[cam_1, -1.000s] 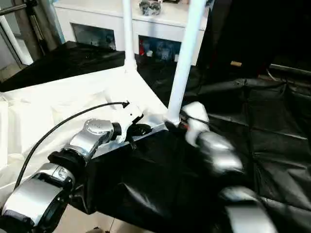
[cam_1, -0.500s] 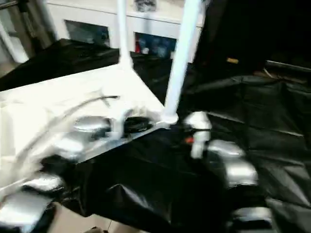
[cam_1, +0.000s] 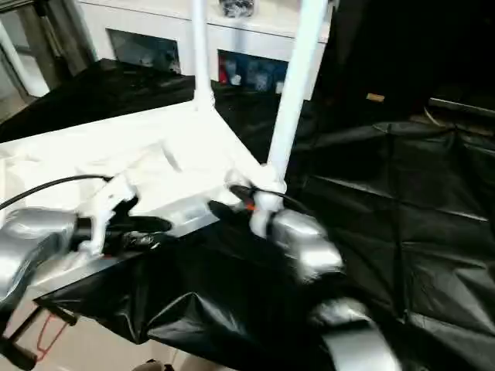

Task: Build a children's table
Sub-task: Rotate table base

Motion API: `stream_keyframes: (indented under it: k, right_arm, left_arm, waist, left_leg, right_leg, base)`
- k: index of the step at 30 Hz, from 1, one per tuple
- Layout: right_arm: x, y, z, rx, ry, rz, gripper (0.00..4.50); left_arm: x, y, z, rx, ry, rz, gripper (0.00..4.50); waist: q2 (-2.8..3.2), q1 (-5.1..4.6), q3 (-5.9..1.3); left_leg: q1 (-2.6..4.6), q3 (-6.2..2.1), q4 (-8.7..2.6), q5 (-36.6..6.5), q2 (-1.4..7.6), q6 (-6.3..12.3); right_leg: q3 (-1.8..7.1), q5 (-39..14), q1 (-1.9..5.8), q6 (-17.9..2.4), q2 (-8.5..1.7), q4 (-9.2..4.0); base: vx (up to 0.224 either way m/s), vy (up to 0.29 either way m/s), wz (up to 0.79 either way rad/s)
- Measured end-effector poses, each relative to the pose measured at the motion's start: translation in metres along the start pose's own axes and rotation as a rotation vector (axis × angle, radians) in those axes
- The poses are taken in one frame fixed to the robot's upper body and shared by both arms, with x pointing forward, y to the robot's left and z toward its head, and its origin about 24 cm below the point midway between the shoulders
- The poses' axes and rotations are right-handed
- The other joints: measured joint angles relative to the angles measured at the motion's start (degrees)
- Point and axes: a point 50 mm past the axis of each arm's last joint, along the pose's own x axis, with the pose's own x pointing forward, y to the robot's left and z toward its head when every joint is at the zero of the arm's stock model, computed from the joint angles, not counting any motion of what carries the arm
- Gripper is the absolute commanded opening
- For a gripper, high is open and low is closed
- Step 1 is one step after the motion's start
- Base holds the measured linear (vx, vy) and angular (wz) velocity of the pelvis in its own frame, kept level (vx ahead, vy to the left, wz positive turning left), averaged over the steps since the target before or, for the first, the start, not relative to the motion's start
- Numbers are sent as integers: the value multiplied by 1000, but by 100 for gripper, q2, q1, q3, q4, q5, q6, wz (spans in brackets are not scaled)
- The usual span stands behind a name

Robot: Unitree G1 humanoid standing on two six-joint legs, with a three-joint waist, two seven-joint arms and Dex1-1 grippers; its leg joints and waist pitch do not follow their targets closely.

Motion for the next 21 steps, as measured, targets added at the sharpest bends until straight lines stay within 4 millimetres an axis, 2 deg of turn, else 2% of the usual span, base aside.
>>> stream_keyframes:
  k: [2, 8, 11, 17, 21]
  right_arm:
    - [6, -1, 5, -4, -23, -72, 356]
    - [12, -15, 5, 42, -28, -402, 356]
    - [14, -19, 10, 54, -39, -511, 356]
    - [11, -30, 14, 98, -43, -686, 356]
    - [2, -42, 15, 124, -44, -792, 356]
  left_arm:
    - [-2, -5, -2, -13, 10, -4, 268]
    - [-9, -17, -17, -64, 67, 19, 312]
    - [-11, -18, -22, -74, 90, 43, 331]
    - [-10, -18, -25, -52, 121, 74, 372]
    - [-7, -20, -26, -28, 131, 81, 401]
  waist:
    - [-27, 19, 1]
    - [-52, 19, 3]
    - [-62, 36, 3]
    - [-65, 57, 2]
    - [-68, 107, 0]
  left_leg:
    - [4, 0, -10, 4, 0, -7]
    - [4, 9, -7, 7, -3, -12]
    - [2, 7, -7, 13, -3, -22]
    - [-1, 4, 2, 14, -12, -23]
    - [-3, 2, 6, 15, -16, -24]
  right_leg:
    - [-2, 0, 1, 0, 3, 0]
    - [1, -1, 1, 2, 4, 4]
    - [-4, -1, 1, 3, 8, 11]
    - [2, -1, 9, 6, 4, 19]
    - [2, -1, 16, 6, 4, 27]
  base:
    - [0, 0, 0]
    - [0, 0, 0]
    - [0, 0, 0]
    - [0, 0, 0]
    - [0, 0, 0]
